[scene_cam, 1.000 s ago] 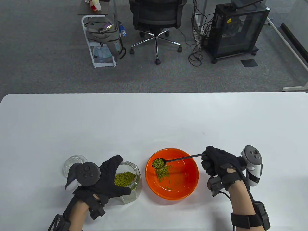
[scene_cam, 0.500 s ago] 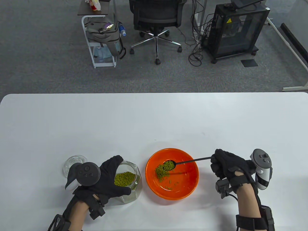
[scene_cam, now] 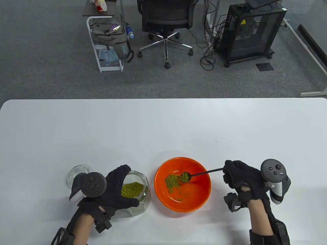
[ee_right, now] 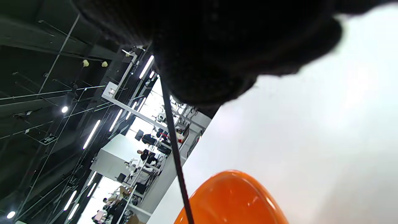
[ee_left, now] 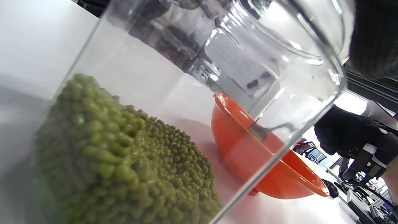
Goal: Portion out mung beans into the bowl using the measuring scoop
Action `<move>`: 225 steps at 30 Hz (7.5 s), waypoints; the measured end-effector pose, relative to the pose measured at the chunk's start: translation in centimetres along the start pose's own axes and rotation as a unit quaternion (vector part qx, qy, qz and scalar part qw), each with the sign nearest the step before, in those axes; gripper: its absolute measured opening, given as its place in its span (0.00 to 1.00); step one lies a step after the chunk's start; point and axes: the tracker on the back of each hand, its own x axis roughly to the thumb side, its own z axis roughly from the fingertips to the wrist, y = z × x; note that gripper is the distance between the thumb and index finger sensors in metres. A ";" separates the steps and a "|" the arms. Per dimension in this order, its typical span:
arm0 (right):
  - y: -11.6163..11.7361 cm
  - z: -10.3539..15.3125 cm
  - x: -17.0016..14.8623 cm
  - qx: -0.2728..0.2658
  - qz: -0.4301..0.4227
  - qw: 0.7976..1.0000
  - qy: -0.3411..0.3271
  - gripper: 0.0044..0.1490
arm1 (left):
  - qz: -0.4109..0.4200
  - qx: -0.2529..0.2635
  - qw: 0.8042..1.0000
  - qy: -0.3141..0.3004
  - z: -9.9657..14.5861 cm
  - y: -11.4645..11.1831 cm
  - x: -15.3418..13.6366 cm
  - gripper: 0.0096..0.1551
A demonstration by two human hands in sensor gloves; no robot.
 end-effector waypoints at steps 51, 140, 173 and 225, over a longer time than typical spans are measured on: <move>2.5 8.4 9.3 -0.126 0.234 0.860 -0.435 0.26 | 0.000 -0.001 1.000 0.000 0.0 0.0 0.0 0.79; 19.2 3.0 13.7 0.173 0.036 0.973 -0.149 0.28 | 0.000 -0.003 1.000 -0.002 0.0 0.0 -0.1 0.80; 14.4 1.5 6.9 0.140 -0.126 0.982 -0.012 0.27 | 0.004 -0.007 1.000 -0.001 0.0 0.0 -0.1 0.80; 1.9 -2.6 0.2 0.109 -0.221 0.968 0.043 0.28 | 0.006 -0.008 1.000 -0.001 0.0 0.0 -0.1 0.80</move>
